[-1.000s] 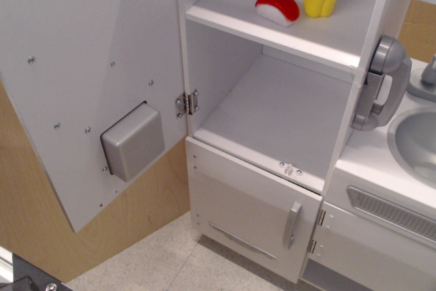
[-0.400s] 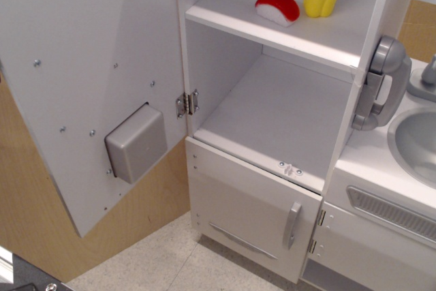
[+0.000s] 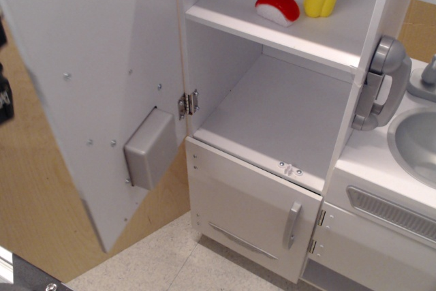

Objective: Close fridge

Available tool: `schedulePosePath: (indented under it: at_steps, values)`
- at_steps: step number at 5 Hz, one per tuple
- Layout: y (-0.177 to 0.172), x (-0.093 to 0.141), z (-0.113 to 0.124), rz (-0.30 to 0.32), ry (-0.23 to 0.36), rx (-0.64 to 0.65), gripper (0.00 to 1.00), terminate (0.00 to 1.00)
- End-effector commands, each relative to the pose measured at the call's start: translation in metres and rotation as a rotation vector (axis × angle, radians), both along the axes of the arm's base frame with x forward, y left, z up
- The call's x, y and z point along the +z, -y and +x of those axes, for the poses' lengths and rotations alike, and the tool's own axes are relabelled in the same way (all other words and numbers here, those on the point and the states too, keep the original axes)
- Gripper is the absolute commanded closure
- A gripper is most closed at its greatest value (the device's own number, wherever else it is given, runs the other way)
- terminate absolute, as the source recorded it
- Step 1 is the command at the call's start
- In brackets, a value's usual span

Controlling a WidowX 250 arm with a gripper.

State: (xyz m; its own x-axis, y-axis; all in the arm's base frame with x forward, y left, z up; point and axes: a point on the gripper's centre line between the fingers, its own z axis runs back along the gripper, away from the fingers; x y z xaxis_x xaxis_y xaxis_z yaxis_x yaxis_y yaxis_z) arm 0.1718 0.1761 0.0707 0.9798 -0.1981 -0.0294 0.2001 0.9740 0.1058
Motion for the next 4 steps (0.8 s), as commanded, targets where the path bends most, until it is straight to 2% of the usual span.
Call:
schedulePosePath:
  at_steps: [1,2,3,4]
  values:
    - [0.043,0.004,0.022,-0.013,0.041,-0.019,0.0,0.0]
    - [0.058,0.006,0.063,-0.054,0.07,0.041,0.0,0.0]
    - [0.065,0.012,0.093,-0.057,0.107,0.064,0.0,0.0]
    - [0.076,0.015,0.112,-0.052,0.122,0.06,0.0,0.0]
